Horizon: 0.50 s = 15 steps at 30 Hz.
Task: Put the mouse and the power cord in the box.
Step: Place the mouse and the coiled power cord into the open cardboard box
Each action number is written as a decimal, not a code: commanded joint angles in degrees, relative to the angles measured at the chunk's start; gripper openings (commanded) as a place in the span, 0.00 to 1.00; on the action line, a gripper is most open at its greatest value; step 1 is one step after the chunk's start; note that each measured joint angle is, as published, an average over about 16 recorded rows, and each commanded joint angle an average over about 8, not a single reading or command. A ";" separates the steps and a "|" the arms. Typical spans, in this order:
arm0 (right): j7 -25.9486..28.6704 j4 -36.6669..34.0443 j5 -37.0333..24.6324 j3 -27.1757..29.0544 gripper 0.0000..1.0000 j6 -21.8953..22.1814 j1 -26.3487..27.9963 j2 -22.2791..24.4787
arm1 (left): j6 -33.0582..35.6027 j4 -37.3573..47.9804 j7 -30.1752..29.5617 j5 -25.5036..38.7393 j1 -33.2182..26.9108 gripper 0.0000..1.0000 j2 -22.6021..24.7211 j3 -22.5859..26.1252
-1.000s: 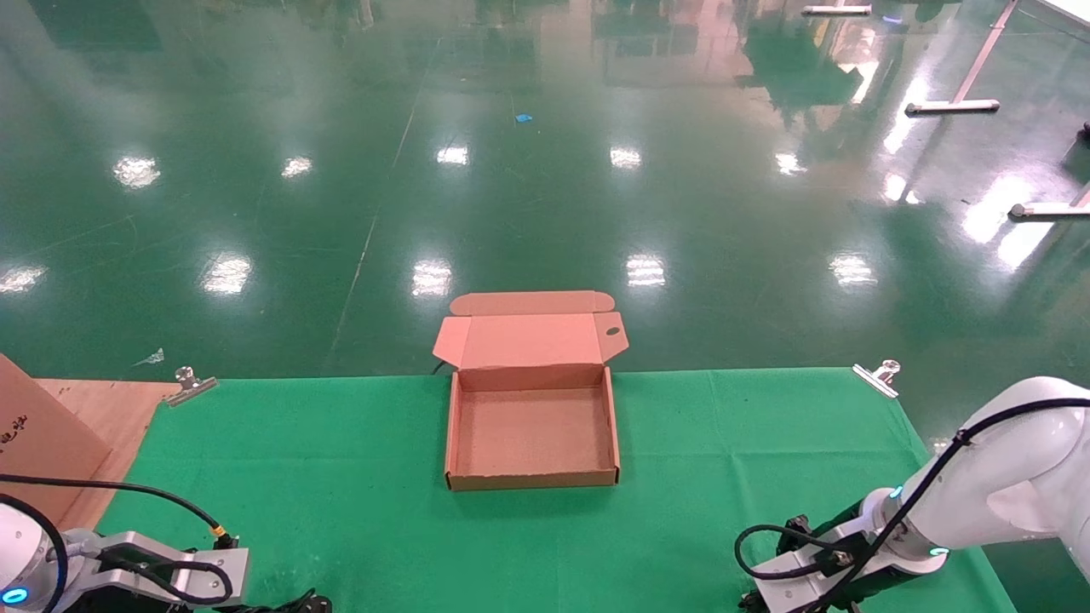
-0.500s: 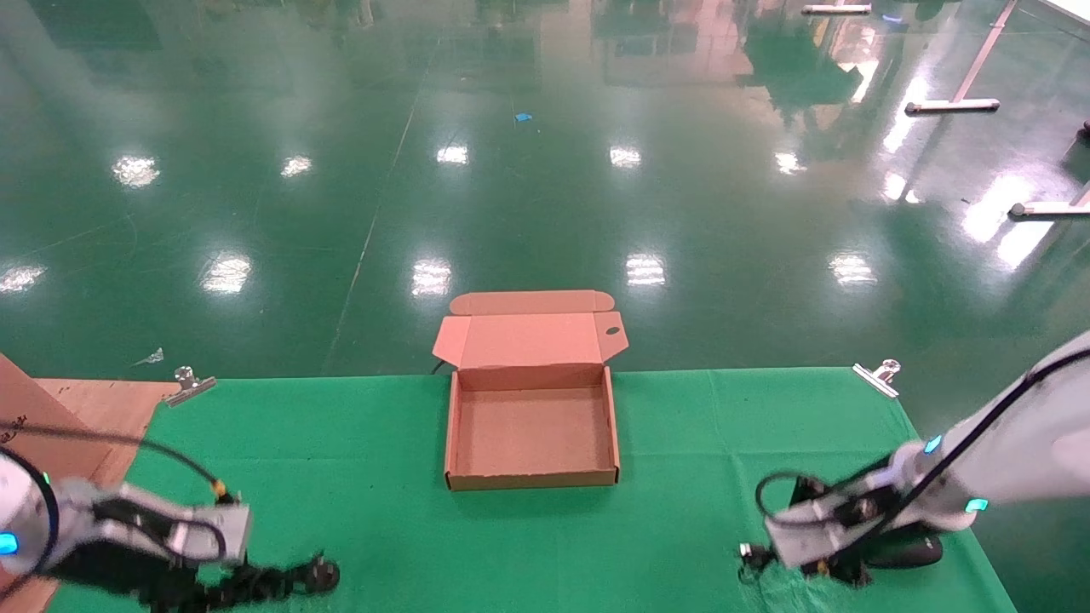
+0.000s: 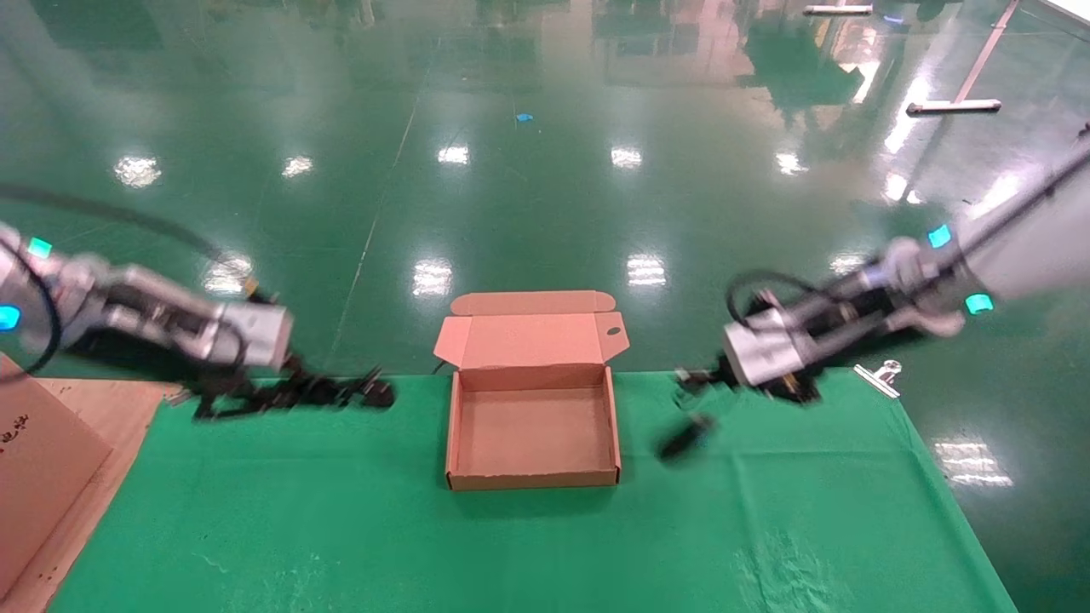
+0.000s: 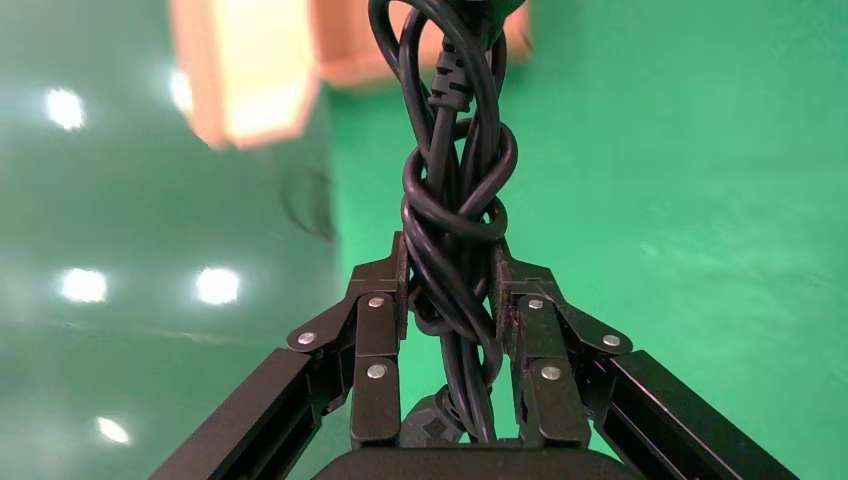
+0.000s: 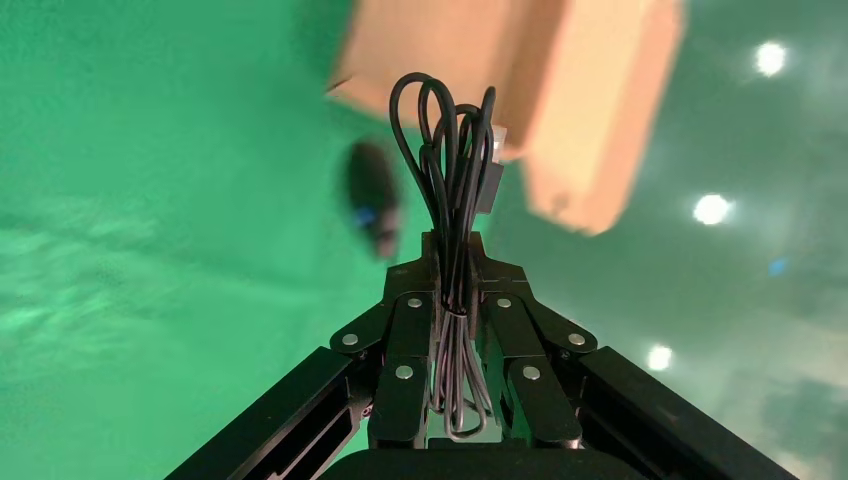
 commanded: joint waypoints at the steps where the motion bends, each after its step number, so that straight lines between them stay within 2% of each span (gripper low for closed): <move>1: 0.62 0.29 0.28 0.23 0.00 -0.58 2.22 -1.08 | 0.69 -0.96 -0.25 -0.40 -2.15 0.00 1.02 -0.29; 7: 2.67 4.18 2.10 0.97 0.00 2.19 4.37 -4.54 | -1.50 -0.81 1.13 -0.85 -5.50 0.00 5.91 -0.66; 15: 6.36 14.56 5.41 -0.46 0.00 11.84 1.35 -5.06 | -4.96 2.86 4.75 -2.41 -6.08 0.00 9.88 -1.70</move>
